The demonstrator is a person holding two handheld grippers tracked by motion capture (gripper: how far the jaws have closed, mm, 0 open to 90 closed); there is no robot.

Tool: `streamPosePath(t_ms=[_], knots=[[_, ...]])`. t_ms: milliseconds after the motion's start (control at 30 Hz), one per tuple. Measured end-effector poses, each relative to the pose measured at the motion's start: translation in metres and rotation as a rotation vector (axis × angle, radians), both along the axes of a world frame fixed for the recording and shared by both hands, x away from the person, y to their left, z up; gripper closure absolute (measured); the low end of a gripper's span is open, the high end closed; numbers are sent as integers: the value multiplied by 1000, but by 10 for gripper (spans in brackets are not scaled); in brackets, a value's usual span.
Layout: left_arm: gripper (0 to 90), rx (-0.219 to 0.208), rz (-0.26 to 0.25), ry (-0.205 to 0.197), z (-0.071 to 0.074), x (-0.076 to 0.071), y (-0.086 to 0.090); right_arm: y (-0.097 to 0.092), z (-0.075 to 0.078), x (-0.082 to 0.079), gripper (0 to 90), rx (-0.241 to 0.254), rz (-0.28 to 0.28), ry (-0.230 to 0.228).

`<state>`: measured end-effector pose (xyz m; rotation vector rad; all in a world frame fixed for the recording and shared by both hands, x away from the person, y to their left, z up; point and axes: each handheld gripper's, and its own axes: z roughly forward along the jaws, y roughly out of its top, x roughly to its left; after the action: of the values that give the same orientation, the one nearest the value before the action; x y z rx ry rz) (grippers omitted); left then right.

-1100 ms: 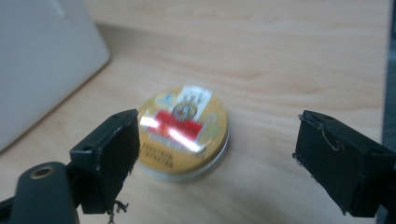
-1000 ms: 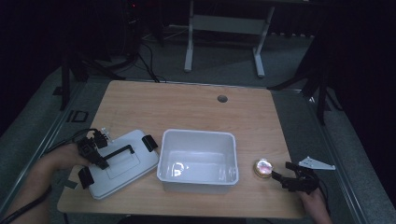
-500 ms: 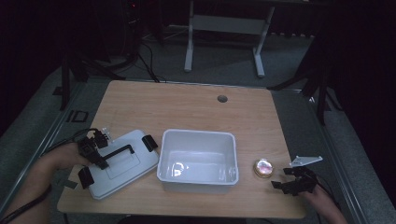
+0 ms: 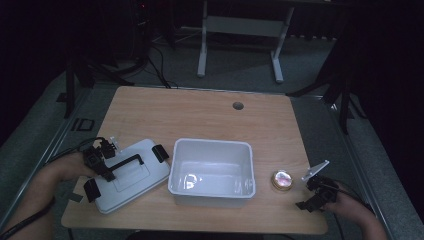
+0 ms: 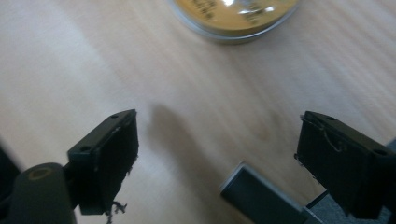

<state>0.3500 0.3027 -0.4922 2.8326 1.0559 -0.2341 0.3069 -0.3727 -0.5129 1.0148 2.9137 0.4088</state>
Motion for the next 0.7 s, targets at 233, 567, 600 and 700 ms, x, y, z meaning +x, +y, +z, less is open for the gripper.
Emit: streamPosePath(t_ms=[233,567,600,700], knots=[[645,-11,4,16,1,0,1,5,7,8,124,-67,60,105],[303,-48,12,-13,6,1,1,16,12,18,158,-138,144,149],[255,-51,19,-5,7,1,1,17,13,19,157,-143,150,150],[179,-47,19,-6,7,2,1,22,15,22,157,-162,167,145]])
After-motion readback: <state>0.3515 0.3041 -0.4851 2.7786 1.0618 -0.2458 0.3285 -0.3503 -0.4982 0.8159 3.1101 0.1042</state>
